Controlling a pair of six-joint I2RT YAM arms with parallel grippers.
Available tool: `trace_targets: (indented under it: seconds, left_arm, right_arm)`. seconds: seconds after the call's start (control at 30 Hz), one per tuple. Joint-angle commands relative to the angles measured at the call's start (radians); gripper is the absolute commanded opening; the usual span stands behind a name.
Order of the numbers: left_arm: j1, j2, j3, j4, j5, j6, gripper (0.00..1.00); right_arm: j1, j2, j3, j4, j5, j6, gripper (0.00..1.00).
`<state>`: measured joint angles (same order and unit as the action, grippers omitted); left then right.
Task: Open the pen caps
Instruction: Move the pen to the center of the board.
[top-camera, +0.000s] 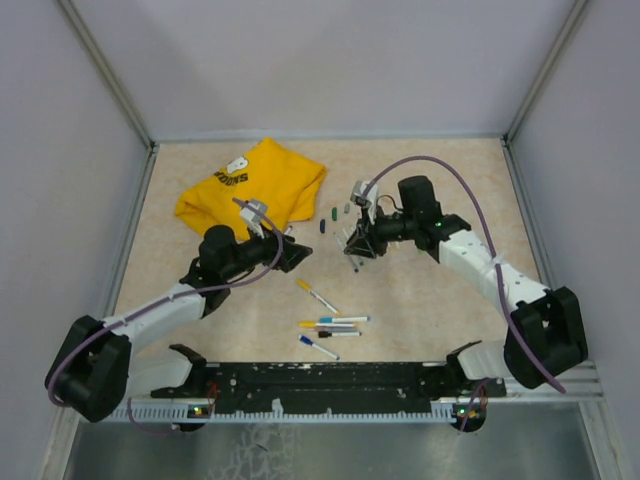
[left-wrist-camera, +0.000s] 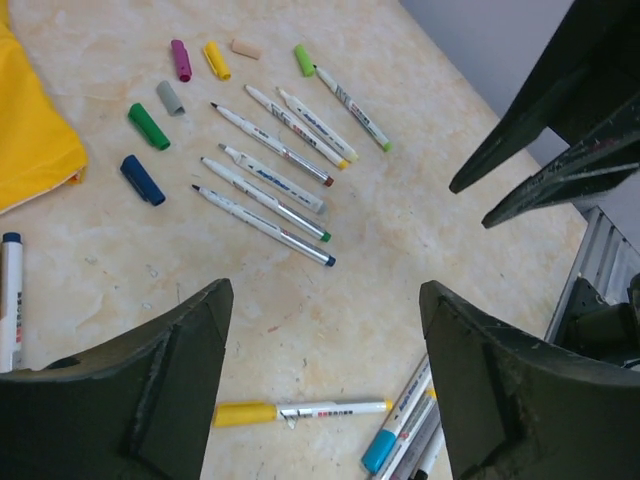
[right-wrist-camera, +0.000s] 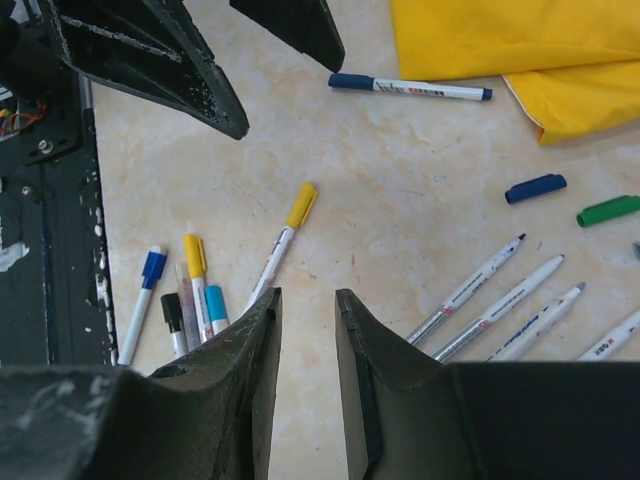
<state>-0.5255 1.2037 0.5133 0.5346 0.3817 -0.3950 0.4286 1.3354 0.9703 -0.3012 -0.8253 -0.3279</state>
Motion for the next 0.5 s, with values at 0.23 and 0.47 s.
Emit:
trace_targets:
  seconds: [0.23,0.47]
  left_arm:
    - [0.010,-0.181,-0.208,0.238,-0.023,-0.043,0.97]
    - [0.011,-0.194,-0.236,0.237,-0.019,-0.057,0.97]
  right_arm:
    - [0.004,-0.060,-0.031,0.010,-0.136,-0.111,0.29]
    - [0.051,-0.069,-0.071,0.033,-0.129,-0.163,0.30]
